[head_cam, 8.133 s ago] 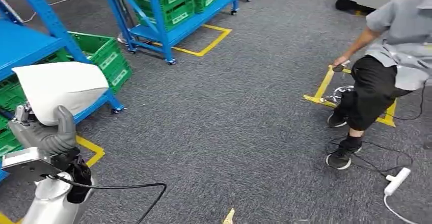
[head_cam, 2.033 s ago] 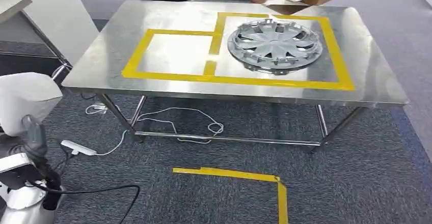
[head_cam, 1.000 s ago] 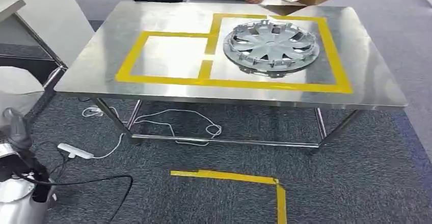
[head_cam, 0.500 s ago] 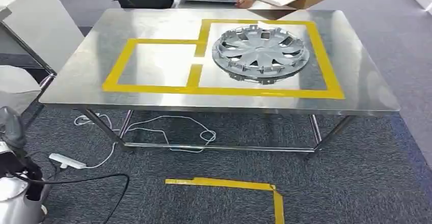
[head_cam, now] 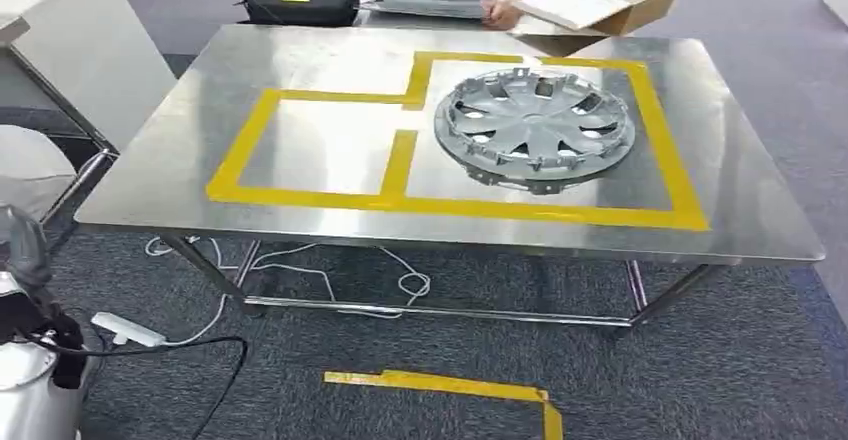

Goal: Take the parts from the cabinet and place them on the table.

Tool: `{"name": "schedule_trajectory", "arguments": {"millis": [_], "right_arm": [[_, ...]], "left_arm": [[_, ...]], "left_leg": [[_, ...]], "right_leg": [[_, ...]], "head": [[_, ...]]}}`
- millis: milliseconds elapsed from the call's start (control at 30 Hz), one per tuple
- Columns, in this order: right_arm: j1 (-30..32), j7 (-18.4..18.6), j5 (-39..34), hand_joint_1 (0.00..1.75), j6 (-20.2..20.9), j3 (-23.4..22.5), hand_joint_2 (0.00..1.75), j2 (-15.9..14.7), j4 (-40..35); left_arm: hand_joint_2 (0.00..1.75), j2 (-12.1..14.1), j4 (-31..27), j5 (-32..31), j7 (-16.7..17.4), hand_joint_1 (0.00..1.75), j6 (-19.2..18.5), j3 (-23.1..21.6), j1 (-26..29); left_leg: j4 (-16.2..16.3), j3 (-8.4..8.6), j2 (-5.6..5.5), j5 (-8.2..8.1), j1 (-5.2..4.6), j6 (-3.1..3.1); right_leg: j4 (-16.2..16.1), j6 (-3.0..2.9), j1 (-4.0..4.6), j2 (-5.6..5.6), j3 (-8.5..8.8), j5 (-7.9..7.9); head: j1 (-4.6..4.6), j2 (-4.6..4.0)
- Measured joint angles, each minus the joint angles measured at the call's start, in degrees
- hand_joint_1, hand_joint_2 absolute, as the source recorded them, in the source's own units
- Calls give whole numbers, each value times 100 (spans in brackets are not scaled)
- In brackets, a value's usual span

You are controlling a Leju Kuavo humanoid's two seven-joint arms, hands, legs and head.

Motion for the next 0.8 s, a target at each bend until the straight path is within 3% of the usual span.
{"name": "schedule_trajectory", "arguments": {"millis": [33,100,167,200,233,300,333,367,400,433,467,533,600,633,667,700,767,800], "right_arm": [[-8,-4,2,0,-4,2,175,0,0],[-17,-2,9,0,-2,2,175,0,2],[-19,0,7,0,-7,2,175,0,0],[-16,0,9,0,-7,2,175,0,2],[-6,4,9,0,-7,2,175,0,2],[4,9,11,0,-7,2,175,0,2],[7,13,11,0,-7,2,175,0,2],[8,13,11,0,-7,2,175,0,2],[8,13,11,0,-7,2,175,0,2],[21,13,11,0,-7,2,175,0,2],[19,15,13,0,-4,2,175,0,11],[26,35,9,0,-2,2,175,2,9],[5,35,15,0,-2,2,175,0,9],[-16,35,13,0,-2,2,175,-2,7],[-40,31,13,0,2,4,175,-2,9],[-44,31,13,0,2,7,175,-2,9],[-34,31,13,0,4,9,175,-2,9],[-24,33,13,0,7,11,175,-2,9]], "left_arm": [[175,0,-2,-2,4,175,0,0,-3],[175,7,0,-2,0,175,0,-2,-25],[175,9,0,-4,0,175,0,-11,-37],[175,13,0,-4,0,175,2,-7,-34],[175,13,6,2,0,175,0,-2,-27],[175,13,20,0,0,175,0,0,-19],[175,13,22,0,2,175,0,4,-15],[175,13,22,0,2,175,0,4,-10],[175,13,22,2,2,175,0,9,-10],[175,13,22,2,2,175,0,15,-6],[175,15,35,2,2,175,0,20,18],[175,15,46,13,20,175,-2,28,35],[175,13,46,4,15,175,-7,28,1],[175,9,46,7,11,175,-7,28,-4],[175,7,46,7,11,175,-7,33,-4],[175,7,46,7,11,175,-7,35,-17],[175,2,46,7,11,175,-7,35,-19],[175,0,48,7,11,175,-7,35,-15]], "left_leg": [[-41,110,0,14,6,-44],[132,78,0,135,3,-100],[906,-341,8,355,11,-148],[1302,-631,8,262,15,-175],[1566,-881,8,-39,15,-184],[1648,-1204,8,-628,14,-171],[1543,-1270,8,-706,14,-165],[1312,-1275,8,-587,13,-149],[964,-1256,8,-207,10,-122],[580,-1253,12,432,6,-84],[398,-1319,12,918,-20,-75],[405,-1204,4,793,-40,-17],[291,-1054,-10,805,-13,65],[259,-979,-11,796,6,84],[246,-915,-11,755,6,122],[241,-873,-9,692,5,140],[241,-756,-10,556,2,161],[241,-676,-17,491,-1,163]], "right_leg": [[-24,-48,9,6,10,43],[-90,-114,-31,21,171,19],[-142,-162,-44,25,318,-71],[-143,-176,-44,31,387,-137],[-144,-188,-43,40,472,-216],[-144,-196,-39,72,673,-375],[-144,-192,-37,87,790,-460],[-144,-184,-35,100,910,-548],[-144,-175,-31,101,1035,-639],[-159,-148,-29,100,1043,-738],[-104,-119,-8,108,1223,-827],[-217,-28,-7,118,1254,-974],[-176,36,6,108,1433,-900],[-75,49,-2,101,1355,-901],[261,68,-4,84,1167,-853],[683,87,-10,82,873,-905],[1347,134,-16,81,286,-1336],[1446,137,-14,81,95,-1477]], "head": [[-35,0],[-35,2],[-66,2],[-55,2],[-64,2],[-59,2],[-64,2],[-59,2],[-66,2],[-68,2],[-59,0],[-83,0],[-79,0],[-77,2],[-52,0],[-48,2],[-44,2],[-50,2]]}}
